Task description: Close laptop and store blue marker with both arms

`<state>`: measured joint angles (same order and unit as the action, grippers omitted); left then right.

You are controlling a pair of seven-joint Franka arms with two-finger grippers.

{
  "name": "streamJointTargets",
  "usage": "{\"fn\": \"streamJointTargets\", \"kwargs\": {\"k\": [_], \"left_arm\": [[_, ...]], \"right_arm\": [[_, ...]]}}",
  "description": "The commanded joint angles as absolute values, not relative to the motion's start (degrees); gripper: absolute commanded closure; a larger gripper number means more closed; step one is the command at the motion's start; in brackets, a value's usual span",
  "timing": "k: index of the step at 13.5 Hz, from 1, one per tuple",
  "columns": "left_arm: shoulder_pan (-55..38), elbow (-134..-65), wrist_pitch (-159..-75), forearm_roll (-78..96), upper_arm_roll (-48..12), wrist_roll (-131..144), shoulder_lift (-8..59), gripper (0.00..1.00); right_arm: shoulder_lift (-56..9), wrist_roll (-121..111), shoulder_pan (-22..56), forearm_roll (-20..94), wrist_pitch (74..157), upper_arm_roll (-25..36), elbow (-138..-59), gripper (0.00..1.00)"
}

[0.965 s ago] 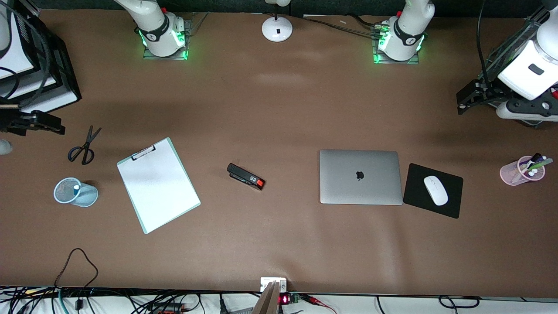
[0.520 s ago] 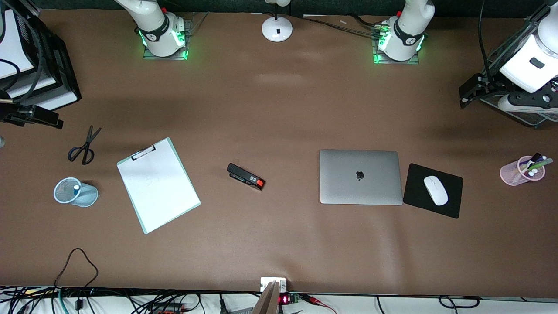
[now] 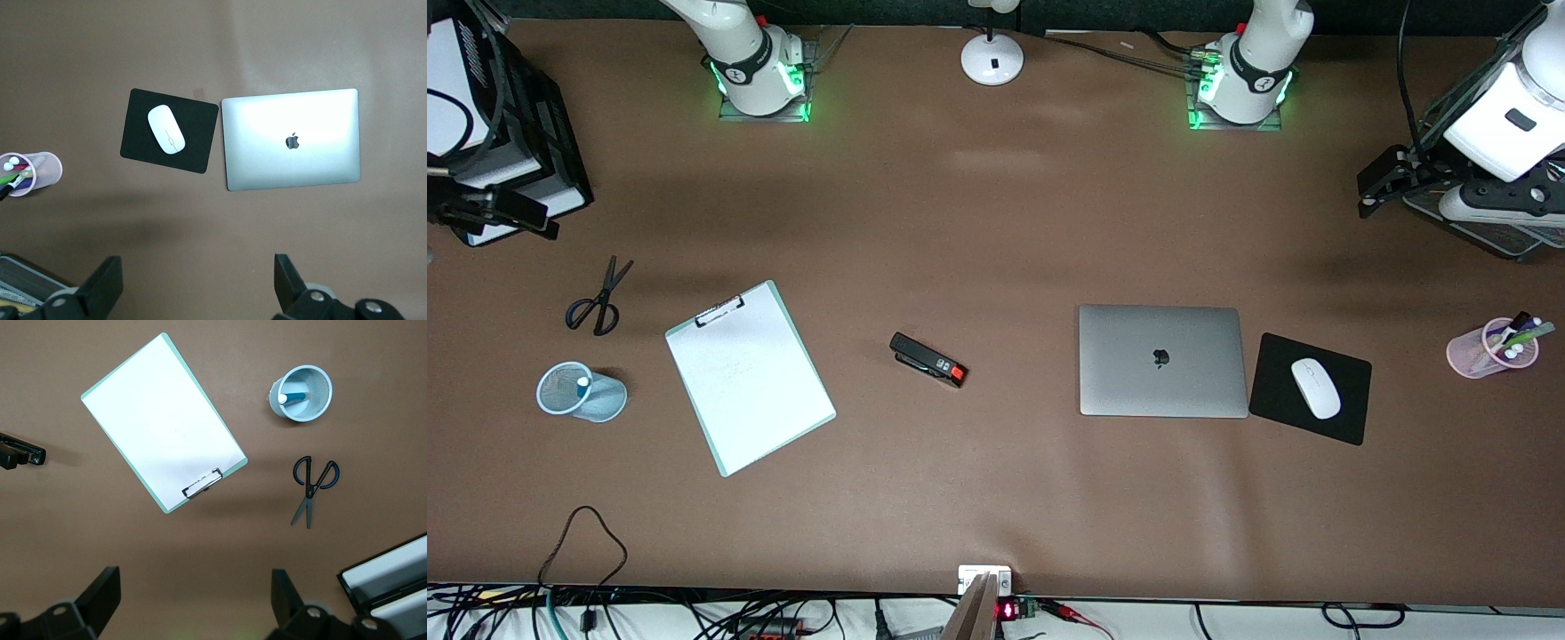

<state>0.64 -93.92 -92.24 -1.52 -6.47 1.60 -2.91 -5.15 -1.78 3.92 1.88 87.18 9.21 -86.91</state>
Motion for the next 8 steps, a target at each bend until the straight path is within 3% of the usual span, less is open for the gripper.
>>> {"fn": "streamJointTargets", "kwargs": {"k": [1,8], "left_arm": [[-0.2,-94.9,-92.5,-0.4,-6.0,0.1,-3.9,0.00],[-0.5,-94.9,-91.9,-0.5,-7.3,0.2,-3.3,0.00]], "right_arm": [[-3.3,-1.3,3.5,0.6,87.5,8.3,-88.5,0.00],[-3.3,-1.1,3.9,0.2,87.2,7.8,-88.3,0.00]]}}
